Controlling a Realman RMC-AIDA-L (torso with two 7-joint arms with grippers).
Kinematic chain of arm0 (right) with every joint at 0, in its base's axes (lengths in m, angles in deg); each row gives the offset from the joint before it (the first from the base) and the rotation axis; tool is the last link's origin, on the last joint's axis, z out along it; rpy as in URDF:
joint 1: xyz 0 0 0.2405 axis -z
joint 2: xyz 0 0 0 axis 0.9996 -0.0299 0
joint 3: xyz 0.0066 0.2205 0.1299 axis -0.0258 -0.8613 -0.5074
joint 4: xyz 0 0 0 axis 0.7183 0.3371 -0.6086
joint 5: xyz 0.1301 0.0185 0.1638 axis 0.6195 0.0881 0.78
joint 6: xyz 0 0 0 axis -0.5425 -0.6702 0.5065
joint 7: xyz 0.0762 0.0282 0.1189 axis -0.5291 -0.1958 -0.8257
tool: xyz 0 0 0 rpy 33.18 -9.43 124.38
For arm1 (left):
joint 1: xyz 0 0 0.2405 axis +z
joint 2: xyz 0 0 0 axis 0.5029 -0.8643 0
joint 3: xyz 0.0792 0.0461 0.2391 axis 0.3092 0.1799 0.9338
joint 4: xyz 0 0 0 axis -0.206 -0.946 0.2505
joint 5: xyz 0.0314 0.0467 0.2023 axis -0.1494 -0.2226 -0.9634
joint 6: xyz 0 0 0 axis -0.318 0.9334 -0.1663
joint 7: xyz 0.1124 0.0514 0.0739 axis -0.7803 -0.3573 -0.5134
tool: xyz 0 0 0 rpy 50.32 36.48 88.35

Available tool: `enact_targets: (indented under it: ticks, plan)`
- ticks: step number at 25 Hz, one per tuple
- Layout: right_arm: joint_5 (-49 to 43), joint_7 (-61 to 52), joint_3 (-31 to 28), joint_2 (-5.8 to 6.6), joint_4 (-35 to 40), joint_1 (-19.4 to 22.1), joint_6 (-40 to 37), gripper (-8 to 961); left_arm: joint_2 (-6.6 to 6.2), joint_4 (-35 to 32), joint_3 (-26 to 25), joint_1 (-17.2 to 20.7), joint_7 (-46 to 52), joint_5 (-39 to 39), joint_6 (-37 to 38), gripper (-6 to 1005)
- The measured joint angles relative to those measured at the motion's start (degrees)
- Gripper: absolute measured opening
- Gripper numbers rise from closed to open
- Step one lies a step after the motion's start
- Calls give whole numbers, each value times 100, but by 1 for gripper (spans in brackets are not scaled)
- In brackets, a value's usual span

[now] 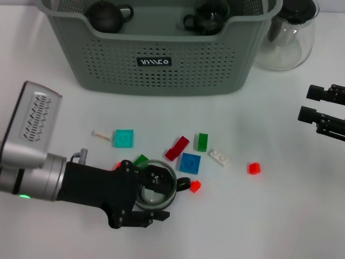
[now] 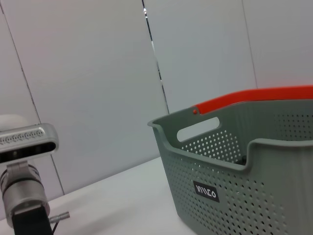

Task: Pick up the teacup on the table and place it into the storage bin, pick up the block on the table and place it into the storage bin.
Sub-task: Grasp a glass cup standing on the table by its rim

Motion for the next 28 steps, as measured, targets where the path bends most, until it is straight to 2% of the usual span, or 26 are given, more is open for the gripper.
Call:
enact_targets:
  ticks: [11, 16, 19, 28]
  plan:
    - [0, -2, 1, 8, -7, -9, -1, 612, 0, 103, 105, 20, 4, -281, -296, 445]
    - [0, -15, 1, 8, -8, -9, -1, 612, 0, -171, 233, 12, 296, -293, -243, 445]
    - [0, -18, 2, 11, -8, -15, -1, 612, 0, -530, 540, 41, 687, -296, -231, 446]
    - [0, -18, 2, 17, -8, -18, -1, 612, 0, -1545, 2001, 32, 2027, -279, -221, 443]
